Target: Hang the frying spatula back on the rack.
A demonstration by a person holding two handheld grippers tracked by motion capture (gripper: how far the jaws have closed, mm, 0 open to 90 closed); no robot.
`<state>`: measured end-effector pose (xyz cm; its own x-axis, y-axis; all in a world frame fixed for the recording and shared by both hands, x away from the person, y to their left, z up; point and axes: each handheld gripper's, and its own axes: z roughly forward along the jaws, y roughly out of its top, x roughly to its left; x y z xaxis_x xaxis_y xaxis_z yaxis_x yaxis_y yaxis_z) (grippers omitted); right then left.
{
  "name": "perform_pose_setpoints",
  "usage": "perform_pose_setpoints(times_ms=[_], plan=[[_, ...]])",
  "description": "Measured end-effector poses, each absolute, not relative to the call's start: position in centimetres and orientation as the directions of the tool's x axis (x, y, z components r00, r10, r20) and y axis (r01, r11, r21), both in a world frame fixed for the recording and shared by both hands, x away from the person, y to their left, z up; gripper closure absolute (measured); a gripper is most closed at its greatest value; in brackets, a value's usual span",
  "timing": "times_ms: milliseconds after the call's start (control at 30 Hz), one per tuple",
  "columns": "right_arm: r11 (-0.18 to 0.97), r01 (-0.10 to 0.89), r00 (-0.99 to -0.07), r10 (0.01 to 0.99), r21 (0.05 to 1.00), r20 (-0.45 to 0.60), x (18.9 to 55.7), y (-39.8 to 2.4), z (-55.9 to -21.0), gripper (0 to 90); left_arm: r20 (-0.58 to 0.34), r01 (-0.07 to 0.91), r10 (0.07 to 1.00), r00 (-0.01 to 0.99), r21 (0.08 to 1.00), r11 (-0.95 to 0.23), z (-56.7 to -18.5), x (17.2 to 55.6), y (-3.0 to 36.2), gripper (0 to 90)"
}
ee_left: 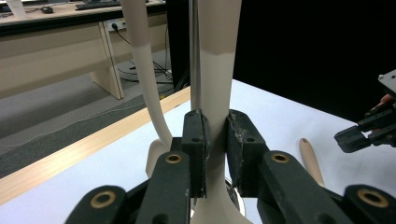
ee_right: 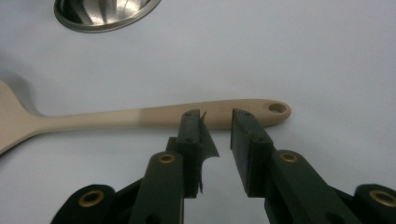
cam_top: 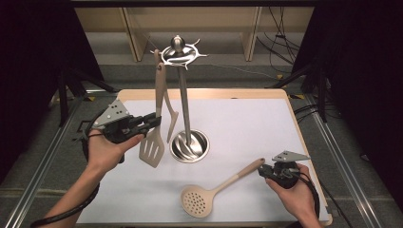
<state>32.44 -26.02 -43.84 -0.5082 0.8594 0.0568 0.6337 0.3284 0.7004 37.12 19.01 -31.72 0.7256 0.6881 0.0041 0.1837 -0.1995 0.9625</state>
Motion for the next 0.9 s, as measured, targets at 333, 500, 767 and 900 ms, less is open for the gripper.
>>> perform_pose_setpoints(times_ms=[333,500,767,900], plan=[[0.323,0.647,-0.505,0.860,0.691,0.070,32.3,-26.0,-43.7,73.0,-0.005,0.191,0.696,0.718,0.963,-0.191,-32.1,37.3,18.5,76.8],[0.312,0.663,-0.494,0.865,0.680,0.085,32.2,-25.9,-43.7,72.7,-0.005,0.193,0.697,0.717,0.962,-0.191,-32.1,37.1,18.7,75.9],[0.303,0.667,-0.490,0.866,0.680,0.095,32.2,-25.9,-43.7,73.2,-0.002,0.171,0.701,0.713,0.970,-0.171,-31.1,36.3,19.5,82.8],[0.329,0.637,-0.511,0.858,0.697,0.062,32.4,-26.2,-43.9,73.9,-0.009,0.143,0.707,0.707,0.981,-0.130,-30.0,35.8,19.7,89.0]])
